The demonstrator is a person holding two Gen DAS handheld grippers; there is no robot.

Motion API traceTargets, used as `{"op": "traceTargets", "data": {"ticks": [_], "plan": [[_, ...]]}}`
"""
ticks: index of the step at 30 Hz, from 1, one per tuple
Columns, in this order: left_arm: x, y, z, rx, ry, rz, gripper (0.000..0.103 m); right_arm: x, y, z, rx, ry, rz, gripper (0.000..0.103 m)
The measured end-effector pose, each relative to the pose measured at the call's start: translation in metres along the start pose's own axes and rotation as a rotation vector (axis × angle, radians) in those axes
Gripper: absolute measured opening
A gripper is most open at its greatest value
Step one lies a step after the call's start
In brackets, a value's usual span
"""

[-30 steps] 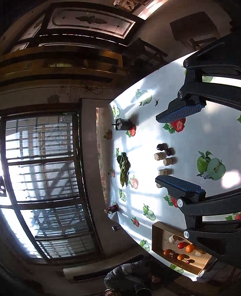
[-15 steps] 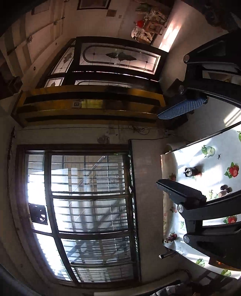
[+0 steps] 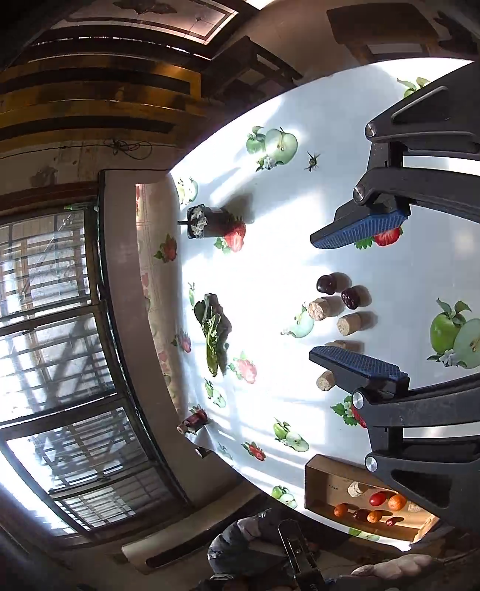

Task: Organize fruits
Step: 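Move both tools back over the table toward the beige yam pieces, then close the left tool on a round yam slice while the right tool grips another slice, then carry both yam slices into the box and open both tools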

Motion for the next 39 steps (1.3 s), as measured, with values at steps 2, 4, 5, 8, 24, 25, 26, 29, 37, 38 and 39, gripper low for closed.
{"op": "traceTargets", "data": {"ticks": [2, 4, 5, 8, 24, 25, 26, 29, 37, 38, 39], "plan": [[-0.031, -0.001, 0.001, 0.004, -0.002, -0.039, 0.048, -0.042, 0.007, -0.003, 0.002, -0.039, -0.046, 0.04], [-0.054, -0.002, 0.004, 0.004, 0.003, -0.05, 0.048, -0.072, 0.01, -0.008, 0.027, -0.046, -0.065, 0.04], [-0.065, -0.005, 0.007, 0.003, 0.005, -0.055, 0.048, -0.084, 0.011, -0.011, 0.054, -0.037, -0.073, 0.04], [-0.091, -0.012, 0.016, -0.014, 0.013, -0.079, 0.048, -0.107, 0.015, -0.015, 0.121, 0.019, -0.082, 0.04], [-0.138, 0.006, 0.03, -0.091, -0.063, -0.099, 0.028, -0.117, 0.026, -0.024, 0.201, 0.058, -0.088, 0.028], [-0.134, 0.007, 0.028, -0.078, -0.064, -0.096, 0.028, -0.116, 0.027, -0.024, 0.198, 0.048, -0.086, 0.028], [-0.129, 0.008, 0.026, -0.064, -0.056, -0.093, 0.028, -0.116, 0.027, -0.023, 0.195, 0.037, -0.083, 0.028], [-0.104, 0.014, 0.02, -0.043, -0.023, -0.069, 0.028, -0.108, 0.025, -0.019, 0.169, -0.012, -0.06, 0.028], [-0.007, 0.053, -0.047, 0.078, -0.02, 0.047, 0.028, -0.095, 0.023, -0.016, 0.108, -0.076, -0.024, 0.028], [0.005, 0.06, -0.063, 0.108, -0.039, 0.066, 0.028, -0.092, 0.023, -0.021, 0.114, -0.071, -0.023, 0.028], [0.018, 0.068, -0.08, 0.141, -0.062, 0.086, 0.028, -0.088, 0.025, -0.029, 0.123, -0.08, -0.023, 0.028]]}}
Point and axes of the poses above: each gripper's, at about its wrist camera, not at the fingertips, and x roughly against the way its jaws point, z to its right, y to its underside, the point moved 2 cm from there along -x, roughly the way its jaws point, and after that the axes turned 8 degrees about -z, right-handed, at the moved point
